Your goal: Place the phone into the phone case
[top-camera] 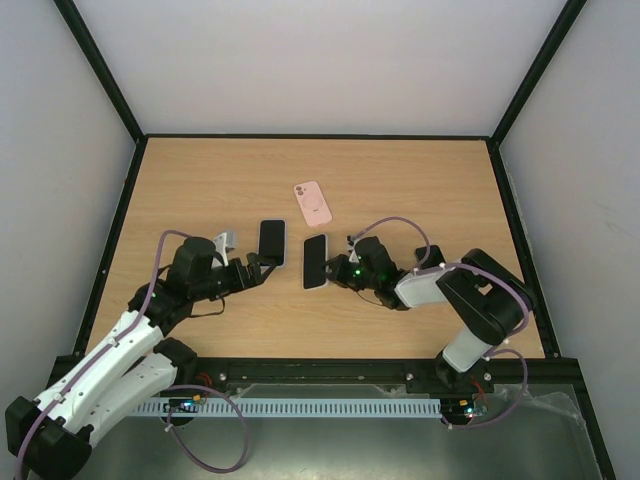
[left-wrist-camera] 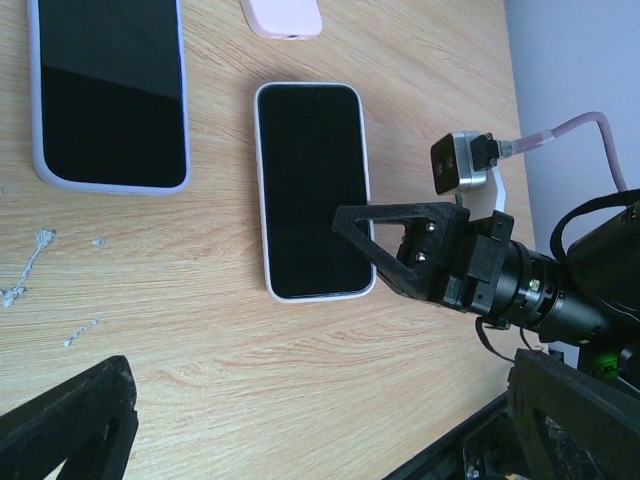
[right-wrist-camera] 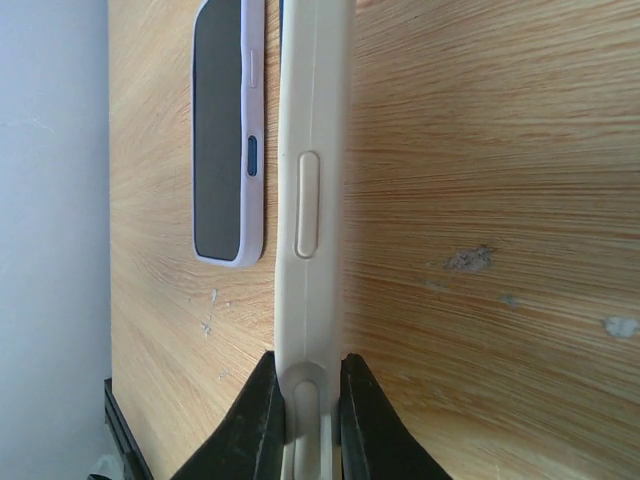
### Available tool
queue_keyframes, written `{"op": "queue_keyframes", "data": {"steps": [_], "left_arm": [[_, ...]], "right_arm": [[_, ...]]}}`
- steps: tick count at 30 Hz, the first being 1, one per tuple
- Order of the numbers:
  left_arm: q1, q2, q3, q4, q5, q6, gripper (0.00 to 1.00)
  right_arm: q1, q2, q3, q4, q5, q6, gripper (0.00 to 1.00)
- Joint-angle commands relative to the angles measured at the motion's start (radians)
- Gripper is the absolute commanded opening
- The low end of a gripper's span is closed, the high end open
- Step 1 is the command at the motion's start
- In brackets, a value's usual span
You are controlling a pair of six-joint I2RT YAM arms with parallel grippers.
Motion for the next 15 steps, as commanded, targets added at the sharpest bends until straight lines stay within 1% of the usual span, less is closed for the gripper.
{"op": "queue_keyframes", "data": {"steps": [1, 10, 15], "left_arm": [[0.007, -0.011, 0.024, -0.020, -0.011, 0.020, 1.00], [0.009, -0.021, 0.018, -0.022, -0.016, 0.015, 1.00], [0.011, -0.020, 0.019, -0.020, -0.017, 0.014, 1.00]], "right_arm": [[-0.007, 0.024, 0.038, 0.141, -0.037, 0.021, 0.03], [-0.007, 0.062, 0.032, 0.167, -0.040, 0.033, 0.03], [-0.009, 0.080, 0.029, 0.163, -0.040, 0.037, 0.06]]}}
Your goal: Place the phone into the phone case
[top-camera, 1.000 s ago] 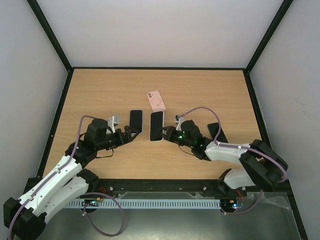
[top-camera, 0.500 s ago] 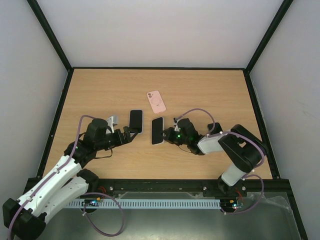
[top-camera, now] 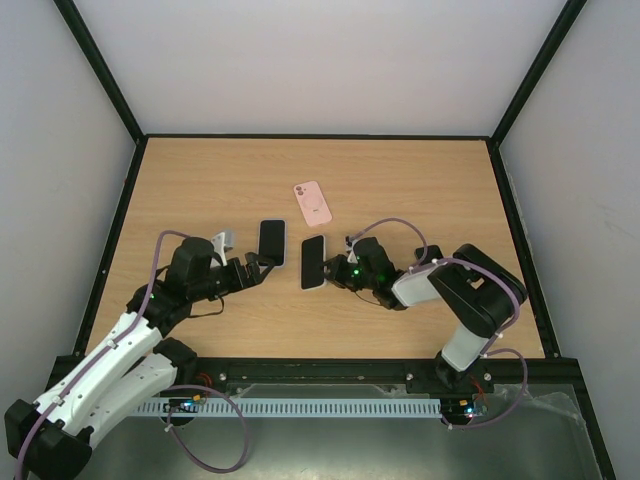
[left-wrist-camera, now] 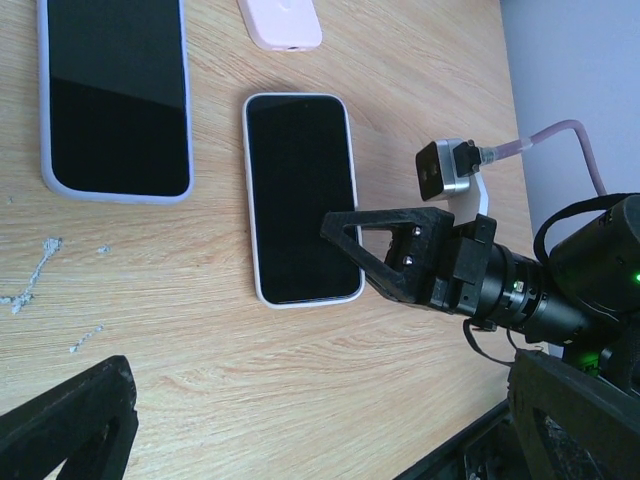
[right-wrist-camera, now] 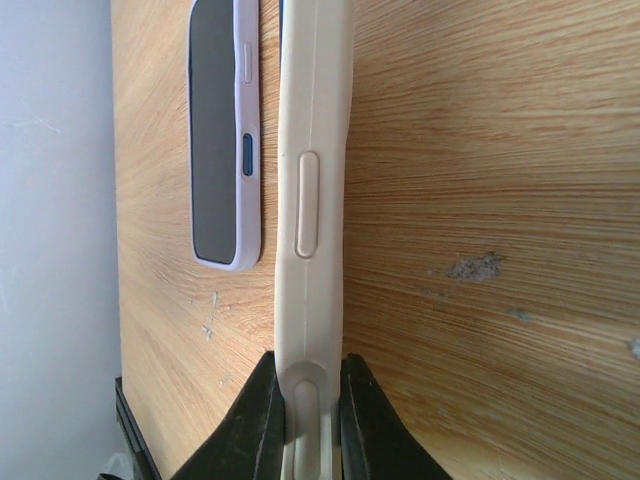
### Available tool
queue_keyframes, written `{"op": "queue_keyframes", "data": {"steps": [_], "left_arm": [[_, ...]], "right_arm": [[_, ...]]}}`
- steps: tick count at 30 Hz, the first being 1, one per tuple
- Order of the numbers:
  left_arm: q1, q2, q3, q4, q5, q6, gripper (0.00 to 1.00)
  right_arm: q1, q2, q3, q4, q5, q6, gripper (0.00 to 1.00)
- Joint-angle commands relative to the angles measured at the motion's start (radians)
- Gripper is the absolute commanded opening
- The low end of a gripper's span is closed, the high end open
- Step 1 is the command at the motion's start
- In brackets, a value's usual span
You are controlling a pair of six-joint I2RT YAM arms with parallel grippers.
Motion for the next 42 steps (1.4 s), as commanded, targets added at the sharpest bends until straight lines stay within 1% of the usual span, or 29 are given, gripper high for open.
{"op": "queue_keyframes", "data": {"steps": [1, 11, 14, 18, 23, 29, 31, 35, 38, 39, 42], "left_arm": [[0.006, -0.007, 0.020, -0.013, -0.007, 0.006, 1.00], [0.006, 0.007, 0.022, -0.010, -0.011, 0.005, 1.00], [0.006, 0.007, 0.021, -0.010, -0.014, 0.006, 1.00], [0.008, 0.007, 0.025, -0.014, -0.017, 0.014, 1.00], [0.010, 0.003, 0.027, -0.016, -0.021, 0.022, 1.00], [0.012, -0.014, 0.031, -0.034, -0.050, 0.030, 1.00], [0.012, -0.025, 0.036, -0.039, -0.063, 0.034, 1.00], [0.012, -0.036, 0.036, -0.042, -0.075, 0.036, 1.00], [0.012, -0.036, 0.030, -0.039, -0.073, 0.036, 1.00], [0.012, -0.036, 0.026, -0.040, -0.073, 0.031, 1.00], [0.012, -0.038, 0.017, -0.032, -0.066, 0.014, 1.00]], "right_arm": [[-0.006, 0.017, 0.024, 0.085, -0.011, 0.010, 0.07], [-0.008, 0.031, 0.031, 0.028, -0.001, 0.001, 0.23], [-0.007, 0.016, 0.040, -0.030, 0.020, -0.018, 0.32], [-0.007, -0.021, 0.058, -0.153, 0.043, -0.058, 0.44], [-0.008, -0.081, 0.114, -0.406, 0.162, -0.160, 0.57], [-0.009, -0.087, 0.255, -0.642, 0.367, -0.293, 0.68], [-0.009, -0.071, 0.311, -0.687, 0.413, -0.329, 0.74], [-0.010, -0.016, 0.434, -0.760, 0.521, -0.400, 0.80], [-0.008, 0.037, 0.522, -0.782, 0.588, -0.470, 0.93], [-0.008, 0.055, 0.547, -0.786, 0.608, -0.493, 0.96], [-0.009, 0.121, 0.639, -0.805, 0.666, -0.562, 0.98]]}}
